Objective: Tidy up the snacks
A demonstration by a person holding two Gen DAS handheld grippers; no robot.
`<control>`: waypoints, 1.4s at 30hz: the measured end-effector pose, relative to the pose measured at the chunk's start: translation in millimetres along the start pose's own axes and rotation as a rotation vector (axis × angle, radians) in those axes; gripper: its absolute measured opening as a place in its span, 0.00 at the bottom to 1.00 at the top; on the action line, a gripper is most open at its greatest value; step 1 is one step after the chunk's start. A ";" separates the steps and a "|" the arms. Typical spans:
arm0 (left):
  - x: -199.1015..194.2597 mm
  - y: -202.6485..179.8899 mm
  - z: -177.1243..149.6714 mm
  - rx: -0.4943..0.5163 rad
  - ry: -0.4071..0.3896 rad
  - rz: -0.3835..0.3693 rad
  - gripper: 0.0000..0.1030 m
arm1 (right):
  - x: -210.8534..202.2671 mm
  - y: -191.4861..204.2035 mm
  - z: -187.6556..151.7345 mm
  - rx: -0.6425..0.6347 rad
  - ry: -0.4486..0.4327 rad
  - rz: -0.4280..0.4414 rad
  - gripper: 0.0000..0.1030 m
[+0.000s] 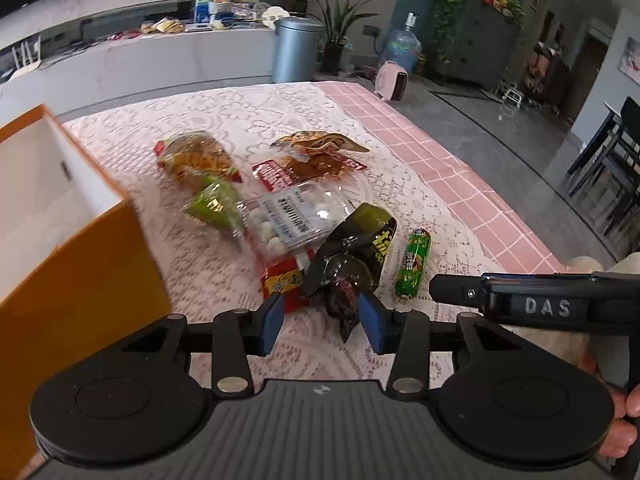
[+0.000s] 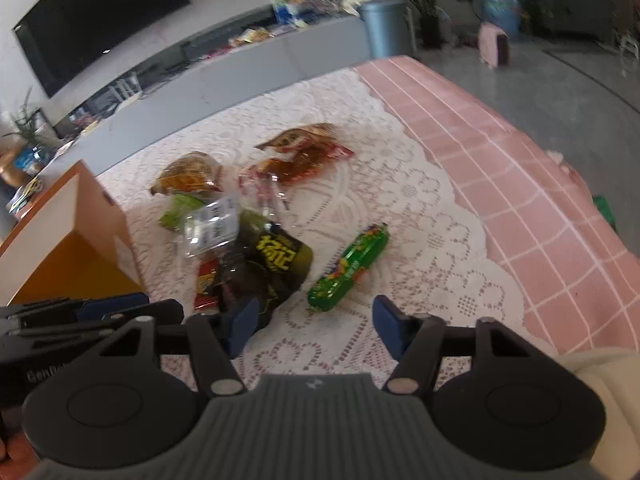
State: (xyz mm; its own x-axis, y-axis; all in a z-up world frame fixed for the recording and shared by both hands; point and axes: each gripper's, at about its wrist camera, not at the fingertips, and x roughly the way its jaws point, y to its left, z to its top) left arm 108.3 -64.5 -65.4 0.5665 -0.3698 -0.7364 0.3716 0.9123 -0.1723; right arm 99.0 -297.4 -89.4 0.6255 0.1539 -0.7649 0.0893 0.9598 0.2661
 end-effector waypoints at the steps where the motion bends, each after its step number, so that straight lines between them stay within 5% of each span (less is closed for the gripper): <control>1: 3.8 -1.8 1.6 0.006 0.001 -0.004 0.53 | 3.5 -2.7 2.5 0.027 0.008 -0.011 0.54; 18: 60.7 -7.1 -1.1 -0.028 0.020 0.000 0.72 | 50.9 -14.2 23.3 0.142 0.023 -0.080 0.45; 24: 62.5 -21.9 -5.3 0.070 -0.020 0.036 0.73 | 64.5 -13.0 24.5 0.139 0.049 -0.096 0.35; 29: 64.1 -33.3 -9.6 0.140 -0.032 0.067 0.71 | 70.3 -10.1 23.8 0.125 0.061 -0.094 0.30; 42: 52.4 -37.0 -6.4 0.096 -0.060 0.082 0.54 | 62.9 -6.2 20.6 0.105 0.023 -0.095 0.25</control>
State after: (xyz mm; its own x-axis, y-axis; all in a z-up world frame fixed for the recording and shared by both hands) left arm 119.6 -116.6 -101.8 0.6398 -0.3072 -0.7045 0.3891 0.9200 -0.0479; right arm 153.8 -298.4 -127.1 0.5927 0.0695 -0.8024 0.2292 0.9405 0.2508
